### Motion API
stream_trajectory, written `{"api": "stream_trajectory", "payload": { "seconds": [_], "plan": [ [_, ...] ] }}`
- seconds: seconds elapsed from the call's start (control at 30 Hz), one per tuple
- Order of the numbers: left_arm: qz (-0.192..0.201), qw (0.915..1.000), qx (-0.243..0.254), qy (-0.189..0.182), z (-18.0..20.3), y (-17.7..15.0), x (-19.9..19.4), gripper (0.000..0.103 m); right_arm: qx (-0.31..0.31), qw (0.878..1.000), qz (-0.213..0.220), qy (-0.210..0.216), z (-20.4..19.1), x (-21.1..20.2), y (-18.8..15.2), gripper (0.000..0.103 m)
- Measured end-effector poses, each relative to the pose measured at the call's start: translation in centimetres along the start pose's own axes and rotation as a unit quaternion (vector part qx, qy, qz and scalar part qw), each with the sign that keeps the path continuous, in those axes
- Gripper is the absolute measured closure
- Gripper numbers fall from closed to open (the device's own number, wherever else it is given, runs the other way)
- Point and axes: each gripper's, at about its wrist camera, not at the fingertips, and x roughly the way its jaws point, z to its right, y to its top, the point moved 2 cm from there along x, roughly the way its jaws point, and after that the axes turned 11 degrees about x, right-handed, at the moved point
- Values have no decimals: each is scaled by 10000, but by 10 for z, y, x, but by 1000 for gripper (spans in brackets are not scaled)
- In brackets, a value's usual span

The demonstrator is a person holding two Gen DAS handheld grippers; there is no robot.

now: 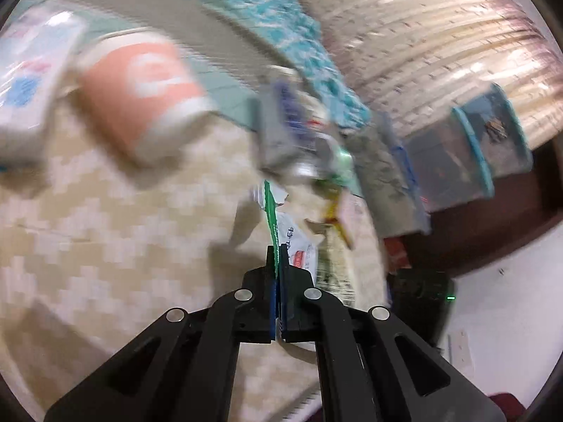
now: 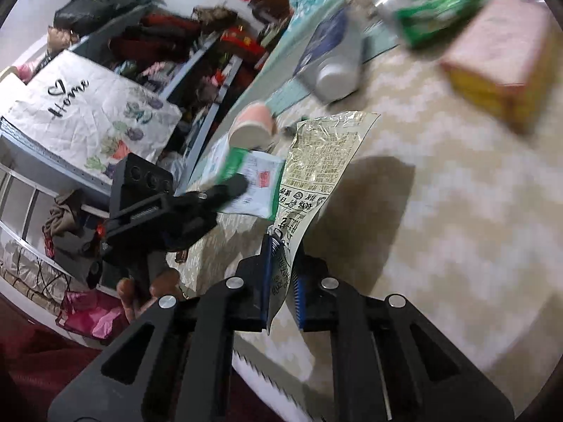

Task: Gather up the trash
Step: 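Carry both wrappers to the wastebasket and open both grippers, then return both grippers to the bed above the red-and-white wrapper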

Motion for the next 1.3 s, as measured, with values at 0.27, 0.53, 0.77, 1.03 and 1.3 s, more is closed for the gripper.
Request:
{"api": "stream_trajectory", "payload": {
  "seconds": [0.27,0.53,0.77,1.03,1.3],
  "plan": [
    [-480,9893,1219,-635,118,37,68,102,423,9843,1687,-295,59,-125,15,89],
    [-1424,9520,2584,-813,247,64,247,102,1362,9296,3157,-1330,154,-258,64,89],
    [-1946,9334,2966,-543,303,65,384,97,1920,8988,3333,-2102,209,-301,108,87],
    [-1942,9187,3438,38,316,42,408,46,1941,8682,3876,-2415,212,-325,107,17],
    [-1558,9226,3529,78,272,30,288,42,1320,8656,4299,-2201,159,-320,92,29]
  ]
}}
